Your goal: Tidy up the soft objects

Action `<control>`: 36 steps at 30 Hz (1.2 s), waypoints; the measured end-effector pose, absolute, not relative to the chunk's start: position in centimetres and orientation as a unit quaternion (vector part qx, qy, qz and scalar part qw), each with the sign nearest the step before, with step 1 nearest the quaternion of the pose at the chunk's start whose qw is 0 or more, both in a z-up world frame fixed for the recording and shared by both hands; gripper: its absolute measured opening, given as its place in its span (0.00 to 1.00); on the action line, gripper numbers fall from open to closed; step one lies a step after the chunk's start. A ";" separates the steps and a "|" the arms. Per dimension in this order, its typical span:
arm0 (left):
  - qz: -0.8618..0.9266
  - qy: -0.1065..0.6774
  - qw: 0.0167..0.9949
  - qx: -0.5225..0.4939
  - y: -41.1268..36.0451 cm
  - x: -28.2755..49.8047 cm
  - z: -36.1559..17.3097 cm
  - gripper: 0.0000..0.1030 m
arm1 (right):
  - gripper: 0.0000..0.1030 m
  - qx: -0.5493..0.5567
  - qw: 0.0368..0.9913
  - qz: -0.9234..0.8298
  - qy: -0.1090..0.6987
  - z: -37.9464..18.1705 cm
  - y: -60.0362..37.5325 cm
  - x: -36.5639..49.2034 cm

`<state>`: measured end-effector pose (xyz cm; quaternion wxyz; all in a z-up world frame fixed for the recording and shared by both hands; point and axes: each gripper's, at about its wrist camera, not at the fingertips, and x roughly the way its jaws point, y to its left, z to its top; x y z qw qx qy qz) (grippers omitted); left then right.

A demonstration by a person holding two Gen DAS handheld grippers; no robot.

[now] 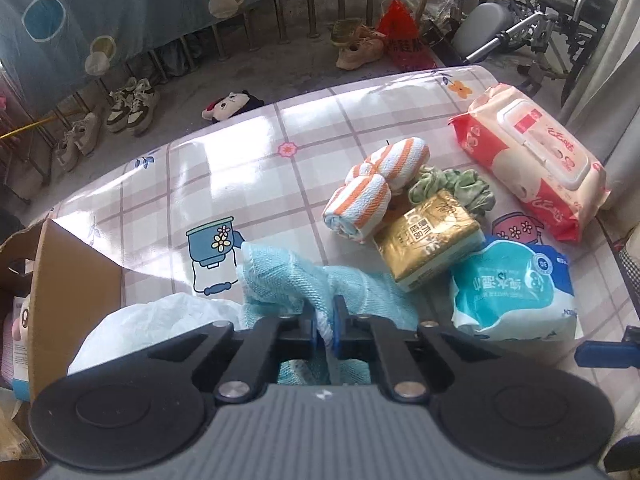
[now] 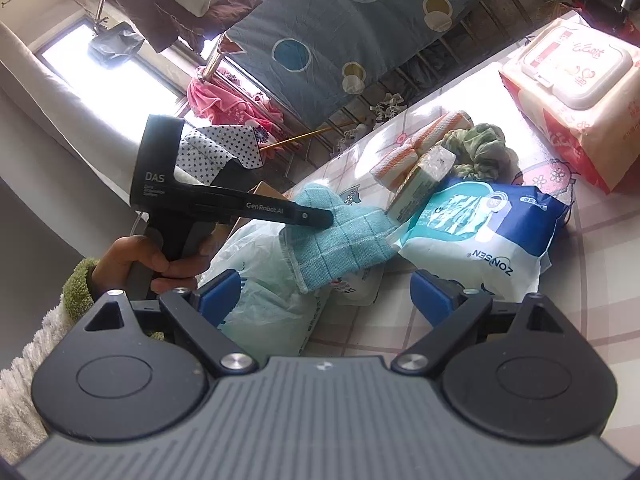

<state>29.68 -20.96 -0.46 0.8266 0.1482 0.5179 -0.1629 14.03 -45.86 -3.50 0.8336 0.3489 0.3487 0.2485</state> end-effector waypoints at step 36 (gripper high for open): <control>-0.325 0.432 0.841 0.022 -18.9 5.4 0.6 0.05 | 0.89 0.423 0.803 0.236 0.348 -3.6 -48.4 5.0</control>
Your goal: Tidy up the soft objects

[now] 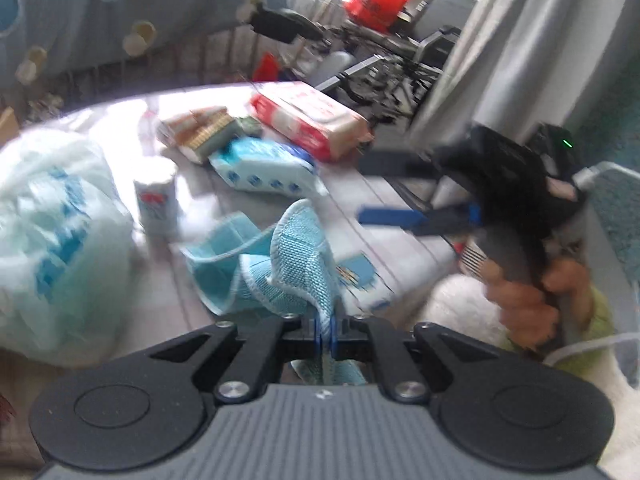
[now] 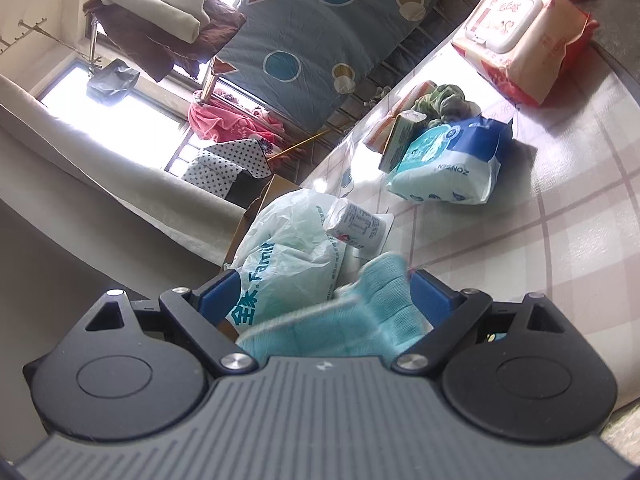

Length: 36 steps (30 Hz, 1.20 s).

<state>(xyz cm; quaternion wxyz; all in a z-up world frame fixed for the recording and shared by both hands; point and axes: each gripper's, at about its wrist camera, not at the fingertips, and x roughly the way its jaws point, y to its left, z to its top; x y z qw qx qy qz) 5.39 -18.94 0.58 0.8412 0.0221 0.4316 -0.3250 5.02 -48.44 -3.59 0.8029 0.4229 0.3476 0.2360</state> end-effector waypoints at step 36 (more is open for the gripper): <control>-0.232 0.468 0.852 -0.018 -19.8 11.3 -5.2 0.66 | 0.83 0.386 0.793 0.241 0.404 -6.8 -45.3 11.2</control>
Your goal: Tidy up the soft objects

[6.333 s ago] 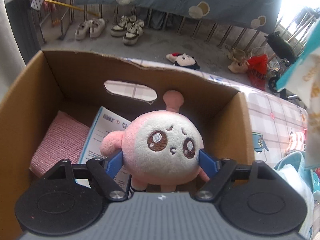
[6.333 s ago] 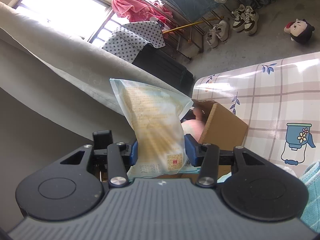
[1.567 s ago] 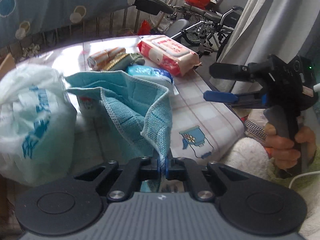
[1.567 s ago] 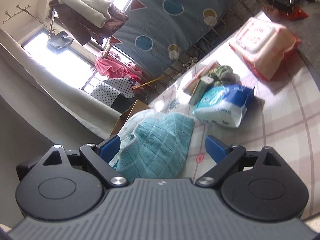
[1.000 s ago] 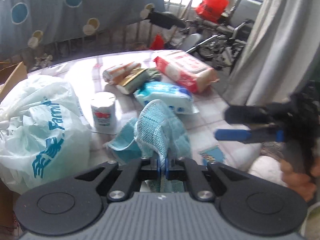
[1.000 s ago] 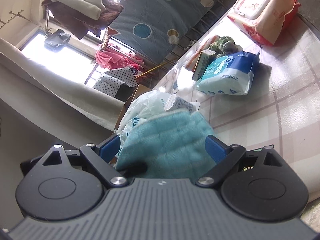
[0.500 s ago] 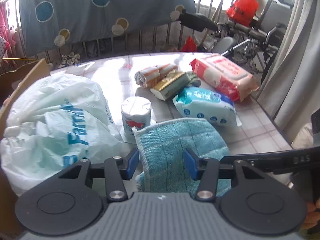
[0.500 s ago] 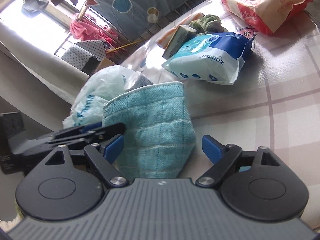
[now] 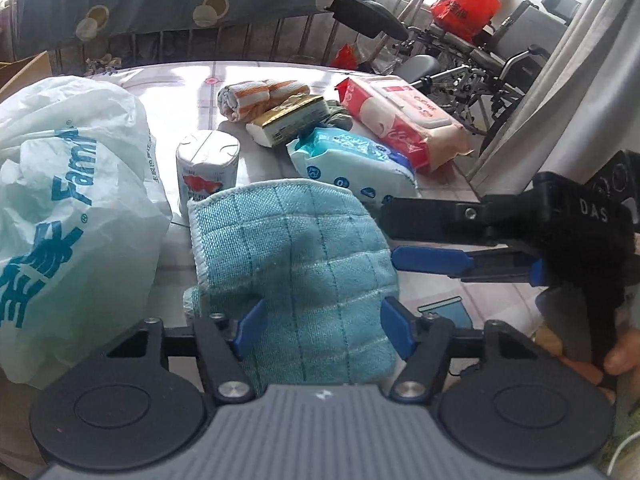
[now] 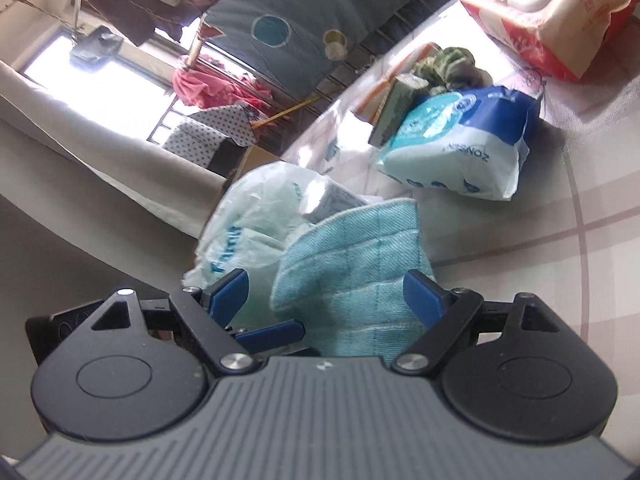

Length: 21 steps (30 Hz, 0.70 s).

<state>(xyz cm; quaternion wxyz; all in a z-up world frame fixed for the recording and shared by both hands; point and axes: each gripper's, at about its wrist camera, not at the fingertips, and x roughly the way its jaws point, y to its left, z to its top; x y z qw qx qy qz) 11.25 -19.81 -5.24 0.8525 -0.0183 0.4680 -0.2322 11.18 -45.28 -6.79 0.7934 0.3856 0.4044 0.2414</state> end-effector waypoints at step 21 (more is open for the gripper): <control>-0.234 0.492 0.835 -0.079 -19.0 13.4 -8.3 0.87 | 0.83 0.432 0.719 0.265 0.475 -11.1 -42.4 15.4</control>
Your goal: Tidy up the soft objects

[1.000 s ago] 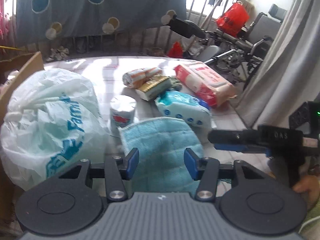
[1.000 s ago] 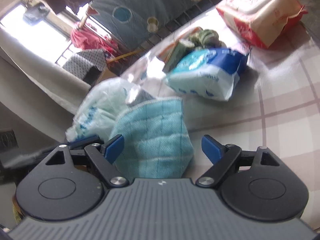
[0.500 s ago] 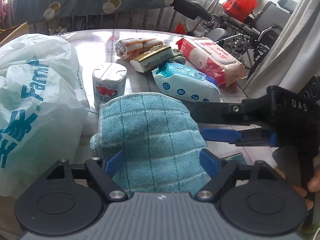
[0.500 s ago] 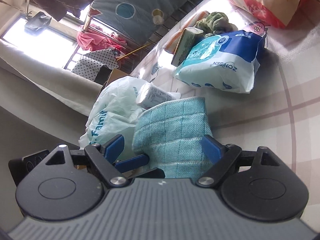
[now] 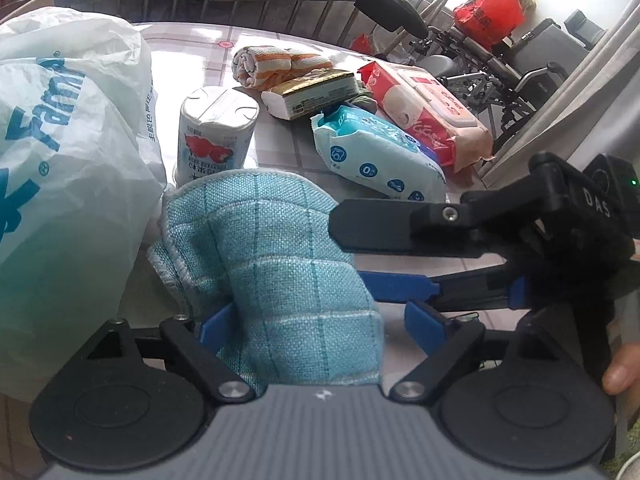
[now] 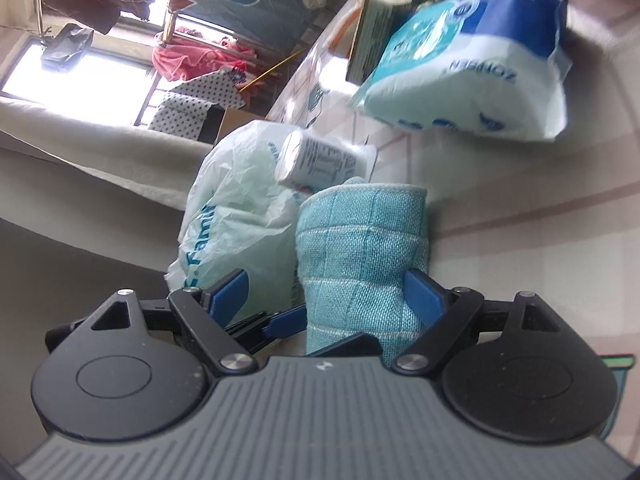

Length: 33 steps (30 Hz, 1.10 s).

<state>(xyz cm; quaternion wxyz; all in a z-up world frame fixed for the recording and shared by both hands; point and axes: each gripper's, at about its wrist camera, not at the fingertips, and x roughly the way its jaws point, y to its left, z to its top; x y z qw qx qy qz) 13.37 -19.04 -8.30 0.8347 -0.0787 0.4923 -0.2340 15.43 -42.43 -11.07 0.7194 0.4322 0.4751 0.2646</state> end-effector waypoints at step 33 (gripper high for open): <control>-0.238 0.514 0.819 -0.093 -16.5 12.2 -8.7 0.18 | 0.87 0.369 0.810 0.238 0.390 -3.2 -47.5 13.8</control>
